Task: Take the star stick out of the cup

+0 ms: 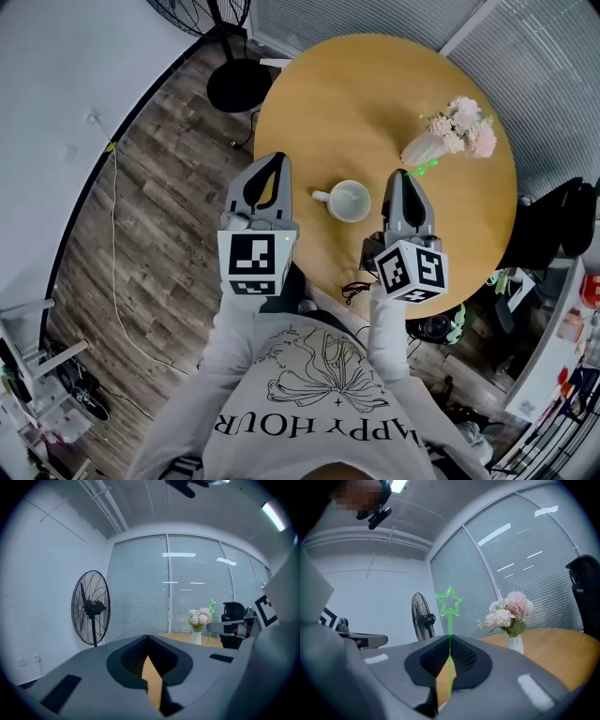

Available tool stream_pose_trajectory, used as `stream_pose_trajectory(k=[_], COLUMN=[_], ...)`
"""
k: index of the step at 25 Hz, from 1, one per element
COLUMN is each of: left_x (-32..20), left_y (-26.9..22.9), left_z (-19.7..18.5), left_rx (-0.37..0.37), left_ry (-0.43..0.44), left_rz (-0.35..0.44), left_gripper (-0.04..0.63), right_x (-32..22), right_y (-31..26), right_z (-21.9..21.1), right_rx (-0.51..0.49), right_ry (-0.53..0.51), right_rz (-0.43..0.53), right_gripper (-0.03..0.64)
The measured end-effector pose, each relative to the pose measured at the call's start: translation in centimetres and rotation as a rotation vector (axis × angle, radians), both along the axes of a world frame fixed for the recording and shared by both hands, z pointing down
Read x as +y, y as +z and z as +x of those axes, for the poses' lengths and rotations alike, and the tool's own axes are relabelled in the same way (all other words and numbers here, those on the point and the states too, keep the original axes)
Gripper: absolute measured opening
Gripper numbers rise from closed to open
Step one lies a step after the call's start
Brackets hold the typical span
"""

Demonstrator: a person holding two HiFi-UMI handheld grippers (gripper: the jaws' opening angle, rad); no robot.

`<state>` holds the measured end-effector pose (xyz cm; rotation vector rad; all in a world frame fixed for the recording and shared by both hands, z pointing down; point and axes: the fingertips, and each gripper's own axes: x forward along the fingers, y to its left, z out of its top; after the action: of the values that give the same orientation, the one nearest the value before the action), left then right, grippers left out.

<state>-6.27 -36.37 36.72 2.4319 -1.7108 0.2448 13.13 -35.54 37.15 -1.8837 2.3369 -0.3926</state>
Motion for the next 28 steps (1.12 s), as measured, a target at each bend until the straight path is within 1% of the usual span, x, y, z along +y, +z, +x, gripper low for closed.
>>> stream_pose_trajectory(k=[10,28], left_x=[1.0,2.5], left_y=[-3.6,-7.7], left_z=[-0.9,-2.2], left_rx=[0.011,0.018], left_ry=[-0.015,-0.040], left_rz=[0.071,0.159], left_gripper=[0.006,0.006], right_x=[0.9,2.3], right_y=[-3.9,-8.1], right_z=[-0.8,-1.7], right_rx=[0.024,0.042], right_ry=[-0.015,-0.032], right_rz=[0.074,0.149], right_gripper=[0.014,0.014])
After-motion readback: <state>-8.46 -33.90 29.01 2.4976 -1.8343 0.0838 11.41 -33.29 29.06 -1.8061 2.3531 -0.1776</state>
